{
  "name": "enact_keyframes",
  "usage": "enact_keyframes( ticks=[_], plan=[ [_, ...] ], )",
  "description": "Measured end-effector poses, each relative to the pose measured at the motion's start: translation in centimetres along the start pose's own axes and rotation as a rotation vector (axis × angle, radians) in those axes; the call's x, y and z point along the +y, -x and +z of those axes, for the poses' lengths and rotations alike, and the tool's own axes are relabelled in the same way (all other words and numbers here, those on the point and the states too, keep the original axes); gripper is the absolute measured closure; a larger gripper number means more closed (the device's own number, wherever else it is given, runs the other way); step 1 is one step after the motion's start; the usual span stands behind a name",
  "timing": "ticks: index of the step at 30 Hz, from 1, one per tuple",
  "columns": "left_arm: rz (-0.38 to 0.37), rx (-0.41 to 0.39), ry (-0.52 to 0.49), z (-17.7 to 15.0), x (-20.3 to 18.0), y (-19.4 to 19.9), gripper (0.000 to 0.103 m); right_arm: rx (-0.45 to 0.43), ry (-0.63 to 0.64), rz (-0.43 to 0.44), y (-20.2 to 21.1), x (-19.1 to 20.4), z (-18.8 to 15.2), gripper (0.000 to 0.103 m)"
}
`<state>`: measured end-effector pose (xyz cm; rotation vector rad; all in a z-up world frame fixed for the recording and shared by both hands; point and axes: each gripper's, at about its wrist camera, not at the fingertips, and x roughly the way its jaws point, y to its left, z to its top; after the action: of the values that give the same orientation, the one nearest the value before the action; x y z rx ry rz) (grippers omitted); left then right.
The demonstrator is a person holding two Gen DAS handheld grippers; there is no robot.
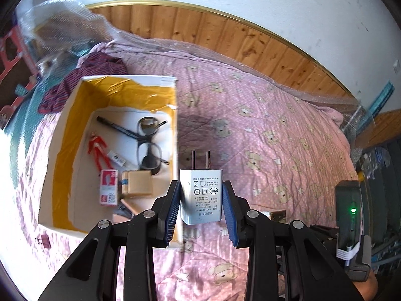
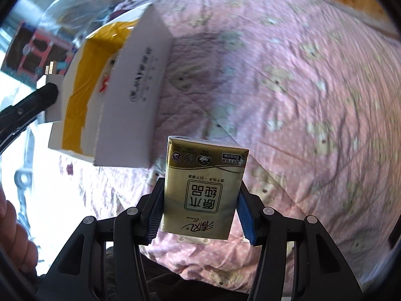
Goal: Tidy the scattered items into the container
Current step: 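Lift and carry the charger and tissue pack toward the cardboard box, then move both held items over the cardboard box interior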
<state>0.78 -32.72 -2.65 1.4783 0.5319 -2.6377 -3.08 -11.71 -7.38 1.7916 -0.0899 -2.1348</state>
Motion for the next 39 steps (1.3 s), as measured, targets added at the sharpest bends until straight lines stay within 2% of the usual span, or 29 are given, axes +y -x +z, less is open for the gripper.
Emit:
enact_keyframes(
  ticks=[16,29,39],
  plan=[
    [0.047,-0.05,0.194,-0.8,7.9,2.6,0.069,-0.085,0.327,0.03,3.0,8.8,2.0,0.048],
    [0.085,-0.057,0.316,-1.3,13.3,3.0,0.069,-0.109,0.43,0.069,3.2,13.0,4.4,0.048],
    [0.111,-0.046,0.361,-1.7,15.3,2.8,0.069,-0.112,0.48,0.1,2.7,15.5,6.7,0.048]
  ],
)
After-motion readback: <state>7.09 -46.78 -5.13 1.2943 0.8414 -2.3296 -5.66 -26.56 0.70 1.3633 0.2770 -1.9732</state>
